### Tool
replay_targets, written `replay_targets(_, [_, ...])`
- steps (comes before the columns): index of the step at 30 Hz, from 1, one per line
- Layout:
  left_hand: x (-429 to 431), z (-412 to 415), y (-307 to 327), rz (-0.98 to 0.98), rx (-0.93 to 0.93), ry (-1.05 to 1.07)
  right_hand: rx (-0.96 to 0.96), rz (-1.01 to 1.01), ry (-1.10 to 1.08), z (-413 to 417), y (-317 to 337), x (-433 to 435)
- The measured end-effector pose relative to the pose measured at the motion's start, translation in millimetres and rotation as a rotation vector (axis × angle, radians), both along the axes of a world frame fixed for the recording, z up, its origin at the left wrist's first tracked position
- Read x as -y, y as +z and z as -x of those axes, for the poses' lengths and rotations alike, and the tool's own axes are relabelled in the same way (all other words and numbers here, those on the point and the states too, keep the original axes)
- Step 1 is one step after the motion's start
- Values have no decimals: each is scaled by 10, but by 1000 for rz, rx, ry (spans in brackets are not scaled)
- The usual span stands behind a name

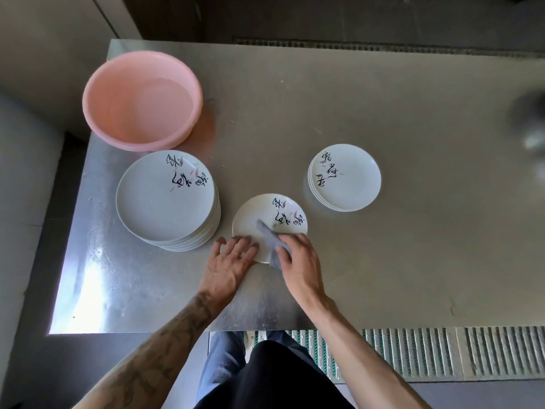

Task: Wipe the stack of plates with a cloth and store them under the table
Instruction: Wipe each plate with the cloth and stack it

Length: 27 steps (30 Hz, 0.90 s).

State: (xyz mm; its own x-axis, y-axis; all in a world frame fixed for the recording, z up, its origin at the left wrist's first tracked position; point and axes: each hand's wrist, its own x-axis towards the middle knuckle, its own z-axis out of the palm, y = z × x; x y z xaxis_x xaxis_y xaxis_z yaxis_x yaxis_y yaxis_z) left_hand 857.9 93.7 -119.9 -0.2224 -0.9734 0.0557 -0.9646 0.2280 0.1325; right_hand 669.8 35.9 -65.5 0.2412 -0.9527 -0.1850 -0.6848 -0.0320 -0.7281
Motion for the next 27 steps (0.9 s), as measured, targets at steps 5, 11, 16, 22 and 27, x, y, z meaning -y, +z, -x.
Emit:
replay_targets(5, [144, 117, 316, 30, -230, 132, 214, 178, -315, 255, 318, 179])
replay_targets(11, [252, 188, 655, -86, -751, 437, 301, 268, -406, 251, 453, 424])
replay_targets(16, [203, 183, 618, -223, -1021, 603, 207, 193, -183, 239, 217, 438])
replay_targets(22, [126, 167, 536, -372, -1028, 606, 9, 105, 104, 75, -192, 280])
replay_targets(27, [82, 142, 448, -442, -1019, 571, -74, 231, 336, -5, -293, 319])
